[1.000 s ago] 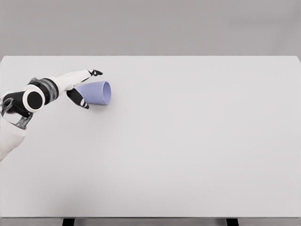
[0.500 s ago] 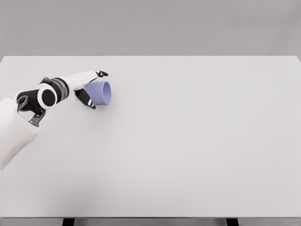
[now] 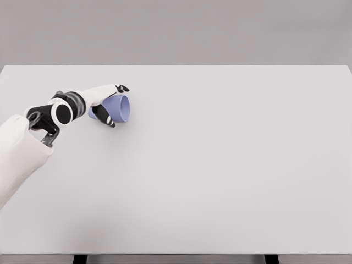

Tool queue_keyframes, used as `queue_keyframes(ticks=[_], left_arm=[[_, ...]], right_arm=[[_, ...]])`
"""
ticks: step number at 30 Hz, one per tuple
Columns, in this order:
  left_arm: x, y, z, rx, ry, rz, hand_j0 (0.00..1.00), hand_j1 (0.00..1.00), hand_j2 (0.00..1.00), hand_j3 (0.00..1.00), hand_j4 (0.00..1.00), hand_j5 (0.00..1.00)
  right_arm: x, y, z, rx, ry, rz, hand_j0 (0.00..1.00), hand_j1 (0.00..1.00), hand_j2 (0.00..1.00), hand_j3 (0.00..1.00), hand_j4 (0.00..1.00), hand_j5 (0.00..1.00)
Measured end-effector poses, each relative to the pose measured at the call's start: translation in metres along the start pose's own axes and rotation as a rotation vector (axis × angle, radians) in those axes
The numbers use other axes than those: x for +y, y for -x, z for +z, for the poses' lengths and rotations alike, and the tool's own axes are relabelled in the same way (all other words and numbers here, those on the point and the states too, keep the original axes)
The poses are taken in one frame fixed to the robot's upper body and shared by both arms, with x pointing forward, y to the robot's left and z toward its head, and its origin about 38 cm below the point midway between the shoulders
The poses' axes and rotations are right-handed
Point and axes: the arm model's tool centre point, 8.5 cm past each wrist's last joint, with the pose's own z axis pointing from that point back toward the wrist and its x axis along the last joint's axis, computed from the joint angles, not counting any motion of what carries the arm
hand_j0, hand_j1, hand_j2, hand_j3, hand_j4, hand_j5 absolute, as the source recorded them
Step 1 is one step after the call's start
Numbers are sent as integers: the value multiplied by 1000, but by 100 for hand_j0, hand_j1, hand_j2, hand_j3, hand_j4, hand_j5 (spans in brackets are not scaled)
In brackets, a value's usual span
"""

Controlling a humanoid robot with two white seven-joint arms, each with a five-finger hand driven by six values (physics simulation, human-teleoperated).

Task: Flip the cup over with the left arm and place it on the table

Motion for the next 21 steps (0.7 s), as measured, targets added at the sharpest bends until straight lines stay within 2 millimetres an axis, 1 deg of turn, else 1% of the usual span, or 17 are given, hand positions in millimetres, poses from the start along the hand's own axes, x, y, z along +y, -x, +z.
queue_keyframes(ticks=[3, 4, 5, 6, 8, 16, 18, 21], left_arm=[[-2, 2, -2, 8, 7, 5, 87, 87, 87, 87, 87, 87], [-3, 3, -2, 10, 8, 6, 85, 85, 85, 85, 85, 85], [-3, 3, -3, 11, 9, 7, 79, 79, 79, 79, 79, 79], [-4, 4, -3, 13, 11, 9, 78, 78, 78, 78, 78, 78], [-4, 5, -3, 18, 12, 13, 73, 73, 73, 73, 73, 73], [-2, 5, -2, 18, 8, 30, 38, 38, 38, 38, 38, 38], [0, 5, -1, 15, 6, 36, 34, 34, 34, 34, 34, 34], [8, 8, 3, -5, -1, 75, 34, 34, 34, 34, 34, 34]], right_arm=[[0, 0, 0, 0, 0, 0, 100, 100, 100, 100, 100, 100], [0, 0, 0, 0, 0, 0, 100, 100, 100, 100, 100, 100], [0, 0, 0, 0, 0, 0, 100, 100, 100, 100, 100, 100], [0, 0, 0, 0, 0, 0, 100, 100, 100, 100, 100, 100], [0, 0, 0, 0, 0, 0, 100, 100, 100, 100, 100, 100], [0, 0, 0, 0, 0, 0, 100, 100, 100, 100, 100, 100], [0, 0, 0, 0, 0, 0, 100, 100, 100, 100, 100, 100], [0, 0, 0, 0, 0, 0, 100, 100, 100, 100, 100, 100]])
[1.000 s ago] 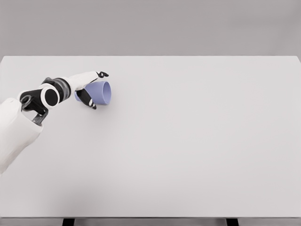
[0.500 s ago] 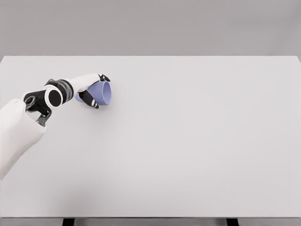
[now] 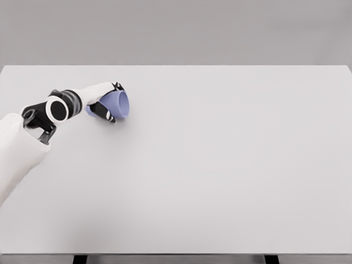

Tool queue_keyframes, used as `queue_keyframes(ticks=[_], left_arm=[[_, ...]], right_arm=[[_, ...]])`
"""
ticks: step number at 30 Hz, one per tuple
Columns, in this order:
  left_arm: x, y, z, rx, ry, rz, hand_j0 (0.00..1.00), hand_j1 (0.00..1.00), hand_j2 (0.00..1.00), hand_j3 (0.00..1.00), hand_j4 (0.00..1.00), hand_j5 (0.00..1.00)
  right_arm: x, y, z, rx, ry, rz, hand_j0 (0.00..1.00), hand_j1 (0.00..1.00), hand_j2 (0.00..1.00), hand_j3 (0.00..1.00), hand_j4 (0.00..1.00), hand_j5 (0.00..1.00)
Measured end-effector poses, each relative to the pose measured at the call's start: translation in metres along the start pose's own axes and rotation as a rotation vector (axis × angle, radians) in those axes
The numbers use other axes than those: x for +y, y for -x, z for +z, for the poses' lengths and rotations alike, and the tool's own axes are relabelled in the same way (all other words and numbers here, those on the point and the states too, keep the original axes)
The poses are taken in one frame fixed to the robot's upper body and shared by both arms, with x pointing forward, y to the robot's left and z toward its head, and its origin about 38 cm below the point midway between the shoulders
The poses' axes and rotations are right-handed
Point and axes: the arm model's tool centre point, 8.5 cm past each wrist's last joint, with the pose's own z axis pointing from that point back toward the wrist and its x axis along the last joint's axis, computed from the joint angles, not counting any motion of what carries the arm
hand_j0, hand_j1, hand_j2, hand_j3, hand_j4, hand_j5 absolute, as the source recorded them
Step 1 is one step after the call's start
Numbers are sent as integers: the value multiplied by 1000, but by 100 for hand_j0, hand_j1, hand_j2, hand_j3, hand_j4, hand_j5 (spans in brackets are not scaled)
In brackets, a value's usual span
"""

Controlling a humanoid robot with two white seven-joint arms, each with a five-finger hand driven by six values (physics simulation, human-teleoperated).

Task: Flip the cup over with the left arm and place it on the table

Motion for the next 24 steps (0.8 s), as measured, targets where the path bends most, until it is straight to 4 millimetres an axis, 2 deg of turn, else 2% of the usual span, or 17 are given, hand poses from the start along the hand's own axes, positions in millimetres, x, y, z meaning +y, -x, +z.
queue_keyframes(ticks=[4, 8, 13, 16, 18, 23, 24], left_arm=[[13, 5, 9, -89, -11, 59, 33, 33, 33, 33, 33, 33], [33, 9, 22, -262, -52, 62, 33, 33, 33, 33, 33, 33], [49, 37, 29, -398, -114, 119, 33, 33, 33, 33, 33, 33], [49, 53, 28, -488, -133, 172, 33, 33, 33, 33, 33, 33], [39, 61, 28, -548, -137, 209, 33, 33, 33, 33, 33, 33], [32, 71, 36, -706, -191, 264, 34, 34, 34, 34, 34, 34], [25, 77, 36, -728, -197, 281, 34, 34, 34, 34, 34, 34]], right_arm=[[0, 0, 0, 0, 0, 0, 100, 100, 100, 100, 100, 100], [0, 0, 0, 0, 0, 0, 100, 100, 100, 100, 100, 100], [0, 0, 0, 0, 0, 0, 100, 100, 100, 100, 100, 100], [0, 0, 0, 0, 0, 0, 100, 100, 100, 100, 100, 100], [0, 0, 0, 0, 0, 0, 100, 100, 100, 100, 100, 100], [0, 0, 0, 0, 0, 0, 100, 100, 100, 100, 100, 100], [0, 0, 0, 0, 0, 0, 100, 100, 100, 100, 100, 100]])
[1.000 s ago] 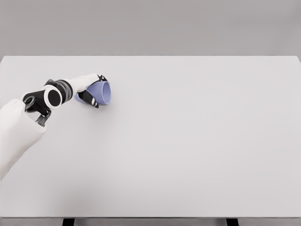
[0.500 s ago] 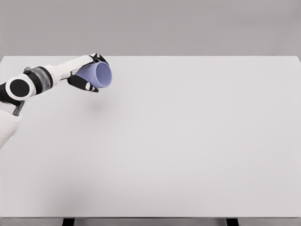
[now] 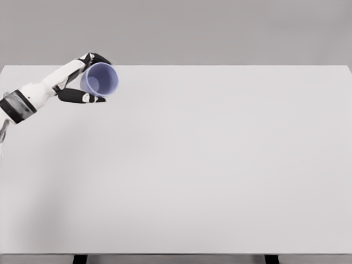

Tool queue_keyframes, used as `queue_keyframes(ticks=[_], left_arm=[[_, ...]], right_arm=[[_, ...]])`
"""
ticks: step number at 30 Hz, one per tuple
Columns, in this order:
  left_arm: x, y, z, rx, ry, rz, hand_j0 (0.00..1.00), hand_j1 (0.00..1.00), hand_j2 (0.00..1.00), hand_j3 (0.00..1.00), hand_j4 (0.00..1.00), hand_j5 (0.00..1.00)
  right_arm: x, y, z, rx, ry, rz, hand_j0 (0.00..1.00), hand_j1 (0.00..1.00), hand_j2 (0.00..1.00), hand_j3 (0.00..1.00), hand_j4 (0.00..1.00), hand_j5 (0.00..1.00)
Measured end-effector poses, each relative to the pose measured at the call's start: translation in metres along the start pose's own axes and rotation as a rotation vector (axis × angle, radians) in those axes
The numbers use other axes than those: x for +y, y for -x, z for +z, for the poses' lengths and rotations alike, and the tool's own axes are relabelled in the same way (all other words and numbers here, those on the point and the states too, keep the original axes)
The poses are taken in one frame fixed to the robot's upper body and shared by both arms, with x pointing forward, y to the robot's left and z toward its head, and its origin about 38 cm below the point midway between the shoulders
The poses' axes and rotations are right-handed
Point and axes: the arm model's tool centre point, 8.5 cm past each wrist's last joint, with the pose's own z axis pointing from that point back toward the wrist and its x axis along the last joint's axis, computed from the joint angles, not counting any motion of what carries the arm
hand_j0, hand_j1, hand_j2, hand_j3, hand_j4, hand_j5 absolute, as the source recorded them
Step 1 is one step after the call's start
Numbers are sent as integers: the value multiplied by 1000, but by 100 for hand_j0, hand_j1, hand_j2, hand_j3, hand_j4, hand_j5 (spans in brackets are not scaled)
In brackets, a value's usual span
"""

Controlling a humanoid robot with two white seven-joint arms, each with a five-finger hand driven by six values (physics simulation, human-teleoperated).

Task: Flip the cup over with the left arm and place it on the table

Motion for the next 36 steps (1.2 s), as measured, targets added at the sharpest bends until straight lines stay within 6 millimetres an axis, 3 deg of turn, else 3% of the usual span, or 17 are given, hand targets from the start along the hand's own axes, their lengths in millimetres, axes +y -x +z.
queue_keyframes(ticks=[8, 14, 27, 36], left_arm=[[-11, 31, 34, -86, -165, 223, 34, 34, 34, 34, 34, 34], [-9, 43, 49, -118, -286, 362, 35, 35, 35, 35, 35, 35], [-17, 89, 72, 95, -370, 729, 35, 35, 35, 35, 35, 35], [-32, 102, 80, 145, -382, 790, 36, 36, 36, 36, 36, 36]], right_arm=[[0, 0, 0, 0, 0, 0, 100, 100, 100, 100, 100, 100], [0, 0, 0, 0, 0, 0, 100, 100, 100, 100, 100, 100], [0, 0, 0, 0, 0, 0, 100, 100, 100, 100, 100, 100], [0, 0, 0, 0, 0, 0, 100, 100, 100, 100, 100, 100]])
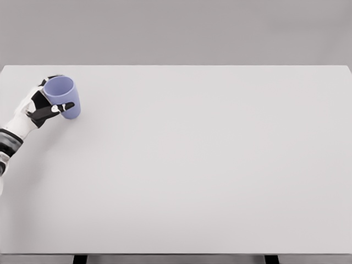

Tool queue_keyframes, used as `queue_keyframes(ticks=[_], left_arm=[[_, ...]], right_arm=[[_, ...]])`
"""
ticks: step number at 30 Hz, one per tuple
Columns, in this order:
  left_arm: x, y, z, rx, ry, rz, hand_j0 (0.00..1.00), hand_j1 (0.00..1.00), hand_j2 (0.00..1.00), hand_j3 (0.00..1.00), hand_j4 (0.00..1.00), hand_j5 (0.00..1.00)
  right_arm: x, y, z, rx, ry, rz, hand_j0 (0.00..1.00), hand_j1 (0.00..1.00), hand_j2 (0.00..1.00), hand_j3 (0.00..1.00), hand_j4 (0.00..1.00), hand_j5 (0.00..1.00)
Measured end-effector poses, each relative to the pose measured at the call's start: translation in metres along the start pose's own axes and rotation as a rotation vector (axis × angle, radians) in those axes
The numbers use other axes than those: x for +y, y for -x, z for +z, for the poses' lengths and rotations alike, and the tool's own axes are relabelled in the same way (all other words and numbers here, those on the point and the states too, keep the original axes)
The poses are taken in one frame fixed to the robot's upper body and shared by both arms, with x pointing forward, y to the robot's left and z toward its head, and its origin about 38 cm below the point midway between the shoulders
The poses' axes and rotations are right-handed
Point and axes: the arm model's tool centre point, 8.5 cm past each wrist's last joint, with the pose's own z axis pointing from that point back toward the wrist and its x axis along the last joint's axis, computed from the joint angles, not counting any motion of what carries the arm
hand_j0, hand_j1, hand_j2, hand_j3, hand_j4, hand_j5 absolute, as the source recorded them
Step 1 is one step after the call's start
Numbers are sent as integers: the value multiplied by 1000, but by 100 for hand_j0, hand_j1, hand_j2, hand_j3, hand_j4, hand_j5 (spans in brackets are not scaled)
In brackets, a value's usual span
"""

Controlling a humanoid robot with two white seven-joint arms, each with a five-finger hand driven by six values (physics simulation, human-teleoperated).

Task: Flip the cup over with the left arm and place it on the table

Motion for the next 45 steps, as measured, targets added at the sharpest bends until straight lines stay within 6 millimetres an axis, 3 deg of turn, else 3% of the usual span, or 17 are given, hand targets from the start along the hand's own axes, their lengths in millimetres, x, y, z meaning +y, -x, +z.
queue_keyframes(ticks=[9, 11, 12, 15, 18, 30, 45], left_arm=[[-3, 5, 2, 14, 8, -27, 36, 36, 36, 36, 36, 36], [-3, 5, 2, 13, 8, -28, 44, 44, 44, 44, 44, 44], [-3, 5, 2, 13, 8, -29, 55, 55, 55, 55, 55, 55], [-3, 5, 2, 13, 9, -32, 76, 76, 76, 76, 76, 76], [-3, 5, 2, 11, 9, -35, 87, 87, 87, 87, 87, 87], [-3, 5, 4, -3, 11, -49, 99, 99, 99, 99, 99, 99], [-1, -1, 5, -26, 8, -65, 100, 100, 100, 100, 100, 100]], right_arm=[[0, 0, 0, 0, 0, 0, 100, 100, 100, 100, 100, 100], [0, 0, 0, 0, 0, 0, 100, 100, 100, 100, 100, 100], [0, 0, 0, 0, 0, 0, 100, 100, 100, 100, 100, 100], [0, 0, 0, 0, 0, 0, 100, 100, 100, 100, 100, 100], [0, 0, 0, 0, 0, 0, 100, 100, 100, 100, 100, 100], [0, 0, 0, 0, 0, 1, 100, 100, 100, 100, 100, 100], [0, 0, 0, 0, 0, 0, 100, 100, 100, 100, 100, 100]])
